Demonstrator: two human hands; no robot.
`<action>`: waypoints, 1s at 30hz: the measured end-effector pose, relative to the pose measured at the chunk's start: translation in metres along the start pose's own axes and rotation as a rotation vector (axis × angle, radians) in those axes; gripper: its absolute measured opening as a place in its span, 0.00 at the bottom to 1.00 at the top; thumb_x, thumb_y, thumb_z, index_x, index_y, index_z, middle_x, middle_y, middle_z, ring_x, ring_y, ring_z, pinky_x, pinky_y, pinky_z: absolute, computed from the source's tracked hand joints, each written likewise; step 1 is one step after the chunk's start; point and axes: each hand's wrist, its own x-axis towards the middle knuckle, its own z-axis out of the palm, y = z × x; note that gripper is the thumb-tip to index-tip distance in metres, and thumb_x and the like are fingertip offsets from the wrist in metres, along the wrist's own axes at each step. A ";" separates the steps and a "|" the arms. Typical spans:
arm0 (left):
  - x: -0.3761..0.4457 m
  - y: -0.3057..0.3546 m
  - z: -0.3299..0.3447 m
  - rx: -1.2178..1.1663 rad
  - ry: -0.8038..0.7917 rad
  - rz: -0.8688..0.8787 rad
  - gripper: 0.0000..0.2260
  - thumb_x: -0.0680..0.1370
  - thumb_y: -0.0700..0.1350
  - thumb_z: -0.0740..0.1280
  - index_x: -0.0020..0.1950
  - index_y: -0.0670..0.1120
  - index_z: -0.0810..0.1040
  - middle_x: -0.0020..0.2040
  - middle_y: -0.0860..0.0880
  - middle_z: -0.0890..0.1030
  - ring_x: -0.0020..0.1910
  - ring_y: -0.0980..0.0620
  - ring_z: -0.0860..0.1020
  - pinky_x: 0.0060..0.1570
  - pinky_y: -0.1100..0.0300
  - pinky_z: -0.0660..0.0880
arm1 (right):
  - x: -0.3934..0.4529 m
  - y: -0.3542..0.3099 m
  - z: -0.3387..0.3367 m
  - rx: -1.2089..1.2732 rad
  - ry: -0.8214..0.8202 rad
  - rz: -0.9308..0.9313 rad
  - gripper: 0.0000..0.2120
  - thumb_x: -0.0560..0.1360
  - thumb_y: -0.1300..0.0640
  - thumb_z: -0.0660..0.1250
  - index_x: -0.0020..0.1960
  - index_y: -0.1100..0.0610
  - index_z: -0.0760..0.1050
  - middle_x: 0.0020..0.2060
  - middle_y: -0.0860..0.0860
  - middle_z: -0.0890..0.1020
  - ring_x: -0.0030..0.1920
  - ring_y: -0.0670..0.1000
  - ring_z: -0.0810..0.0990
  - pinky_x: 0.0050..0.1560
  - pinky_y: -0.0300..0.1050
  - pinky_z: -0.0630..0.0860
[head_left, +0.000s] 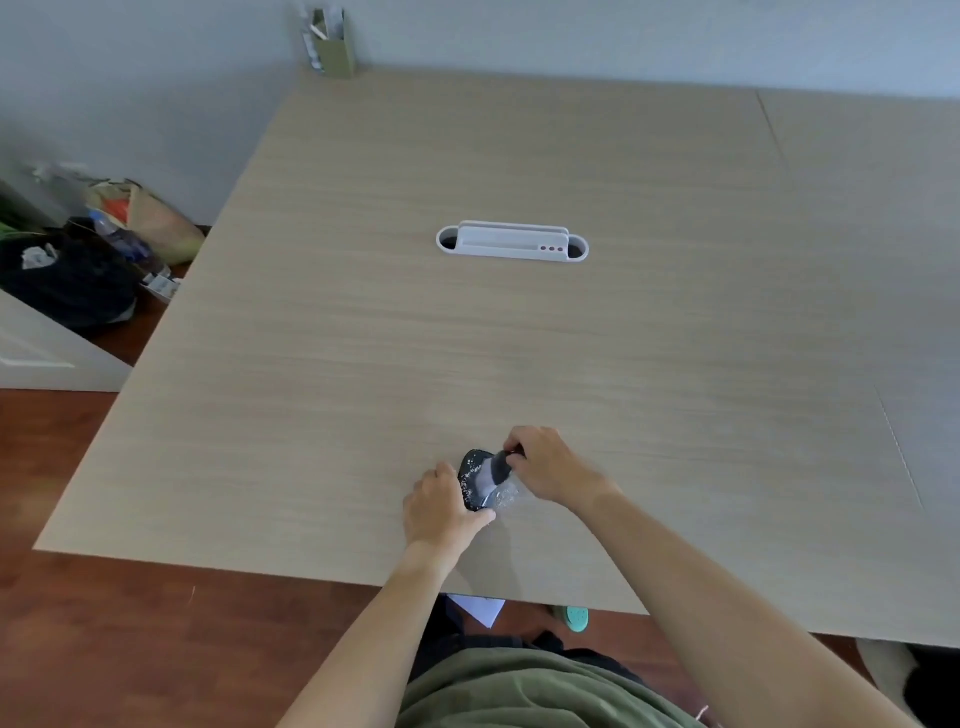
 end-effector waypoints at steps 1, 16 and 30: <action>0.001 0.000 -0.001 0.008 -0.004 0.004 0.29 0.64 0.58 0.76 0.56 0.44 0.70 0.53 0.48 0.77 0.54 0.45 0.76 0.54 0.53 0.72 | 0.000 0.004 -0.001 -0.034 0.021 0.015 0.09 0.75 0.66 0.58 0.50 0.63 0.77 0.51 0.60 0.80 0.49 0.59 0.77 0.48 0.51 0.75; 0.005 -0.005 -0.012 -0.068 -0.084 0.036 0.29 0.61 0.54 0.79 0.57 0.47 0.72 0.52 0.49 0.75 0.54 0.46 0.76 0.54 0.53 0.73 | 0.009 0.009 -0.006 -0.035 0.136 0.018 0.11 0.73 0.67 0.58 0.49 0.63 0.77 0.49 0.60 0.81 0.49 0.60 0.78 0.48 0.52 0.76; 0.008 -0.007 -0.016 -0.158 -0.119 0.017 0.32 0.59 0.52 0.81 0.59 0.49 0.75 0.53 0.53 0.73 0.55 0.50 0.76 0.55 0.55 0.73 | 0.013 0.000 -0.013 0.029 0.157 -0.005 0.11 0.73 0.67 0.60 0.50 0.63 0.80 0.49 0.56 0.82 0.51 0.57 0.78 0.48 0.44 0.72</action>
